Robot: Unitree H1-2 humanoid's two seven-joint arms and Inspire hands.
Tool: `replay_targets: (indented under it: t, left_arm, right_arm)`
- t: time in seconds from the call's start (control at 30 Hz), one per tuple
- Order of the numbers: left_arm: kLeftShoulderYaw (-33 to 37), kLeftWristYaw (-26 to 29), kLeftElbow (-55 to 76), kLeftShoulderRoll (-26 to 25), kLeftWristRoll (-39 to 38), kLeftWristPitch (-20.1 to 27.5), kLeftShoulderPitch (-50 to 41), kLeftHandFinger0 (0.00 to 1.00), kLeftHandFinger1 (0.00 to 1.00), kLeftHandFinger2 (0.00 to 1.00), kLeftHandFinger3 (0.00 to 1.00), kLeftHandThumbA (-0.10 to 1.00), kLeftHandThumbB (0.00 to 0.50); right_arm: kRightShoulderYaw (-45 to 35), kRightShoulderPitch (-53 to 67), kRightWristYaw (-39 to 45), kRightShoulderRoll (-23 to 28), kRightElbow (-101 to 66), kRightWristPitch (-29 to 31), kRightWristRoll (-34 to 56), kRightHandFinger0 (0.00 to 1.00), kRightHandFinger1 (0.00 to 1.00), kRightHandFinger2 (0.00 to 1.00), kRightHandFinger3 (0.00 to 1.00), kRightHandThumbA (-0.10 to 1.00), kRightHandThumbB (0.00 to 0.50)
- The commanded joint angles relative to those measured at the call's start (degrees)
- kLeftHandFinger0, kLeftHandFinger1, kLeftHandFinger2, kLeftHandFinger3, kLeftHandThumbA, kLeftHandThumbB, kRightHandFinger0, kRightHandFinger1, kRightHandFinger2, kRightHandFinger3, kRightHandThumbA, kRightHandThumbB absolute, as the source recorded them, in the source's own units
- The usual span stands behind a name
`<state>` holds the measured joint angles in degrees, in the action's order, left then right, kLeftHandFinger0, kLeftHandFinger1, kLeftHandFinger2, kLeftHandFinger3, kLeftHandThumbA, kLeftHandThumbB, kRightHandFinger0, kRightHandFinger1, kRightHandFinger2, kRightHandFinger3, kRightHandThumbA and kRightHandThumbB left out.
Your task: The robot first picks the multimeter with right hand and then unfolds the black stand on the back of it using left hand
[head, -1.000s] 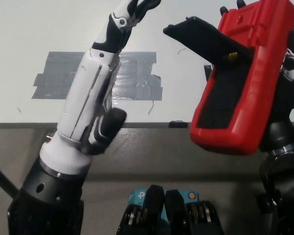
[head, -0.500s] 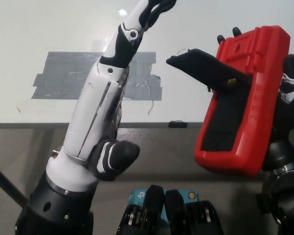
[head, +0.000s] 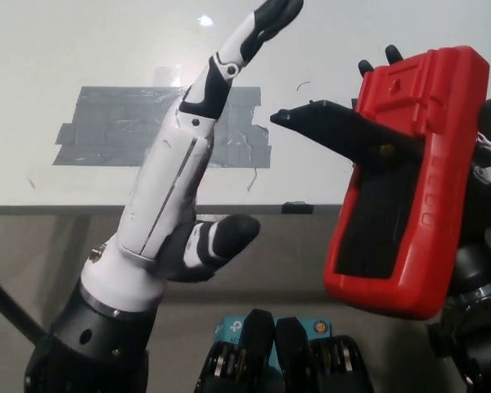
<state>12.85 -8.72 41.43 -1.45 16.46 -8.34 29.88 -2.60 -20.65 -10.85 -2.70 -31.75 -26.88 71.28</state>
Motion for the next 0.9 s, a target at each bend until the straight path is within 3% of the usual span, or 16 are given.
replay_targets:
  t: [0.0,0.03,0.17,0.43,0.5,0.67,0.77,0.87]
  left_arm:
    - [0.3,-1.14,0.59,-0.25,1.87,1.5,0.85,1.0,1.0,1.0,1.0,1.0,0.306]
    - [0.33,-1.37,0.9,-0.21,1.93,1.08,0.97,1.0,1.0,1.0,1.0,1.0,0.318]
    - [0.58,-1.95,1.92,0.26,1.99,0.03,1.02,1.0,1.0,1.0,1.0,1.0,0.36]
    - [1.11,-2.52,4.23,1.54,2.85,-0.58,0.15,1.0,1.0,1.0,1.0,1.0,0.407]
    - [1.42,-2.83,5.08,1.89,2.62,-0.87,0.06,1.0,1.0,1.0,1.0,1.0,0.394]
    - [1.5,-3.16,4.91,1.57,2.77,0.24,0.0,1.0,1.0,0.92,1.0,1.0,0.386]
    - [1.75,-3.2,4.71,1.67,2.92,0.76,-0.57,1.0,0.97,0.89,1.0,1.0,0.384]
    - [2.02,-3.02,4.29,1.75,3.3,1.7,-1.14,1.0,0.94,0.87,1.0,1.0,0.366]
  right_arm:
    - [0.44,-0.97,1.09,0.23,-2.79,1.52,2.9,0.0,0.0,0.24,0.18,-0.1,0.176]
    - [0.38,-0.95,0.74,0.16,-2.86,1.57,3.04,0.0,0.0,0.24,0.19,-0.1,0.184]
    - [0.19,-0.92,0.7,0.19,-2.7,1.82,3.03,0.0,0.01,0.38,0.19,-0.1,0.173]
    - [-0.13,-0.68,0.68,0.44,-2.09,2.24,1.45,0.0,0.0,0.43,0.17,-0.1,0.172]
    - [-0.26,-0.65,0.09,0.27,-2.01,2.42,1.39,0.0,0.0,0.33,0.16,-0.1,0.175]
    - [-0.49,-1.21,0.8,0.48,-1.29,2.45,2.63,0.0,0.01,0.32,0.18,-0.1,0.146]
    - [-0.48,-1.4,-1.03,0.27,-2.39,2.34,2.48,0.0,0.0,0.31,0.22,-0.1,0.163]
    - [-0.46,-1.55,-2.39,0.06,-3.57,2.46,2.44,0.0,0.0,0.23,0.16,-0.1,0.168]
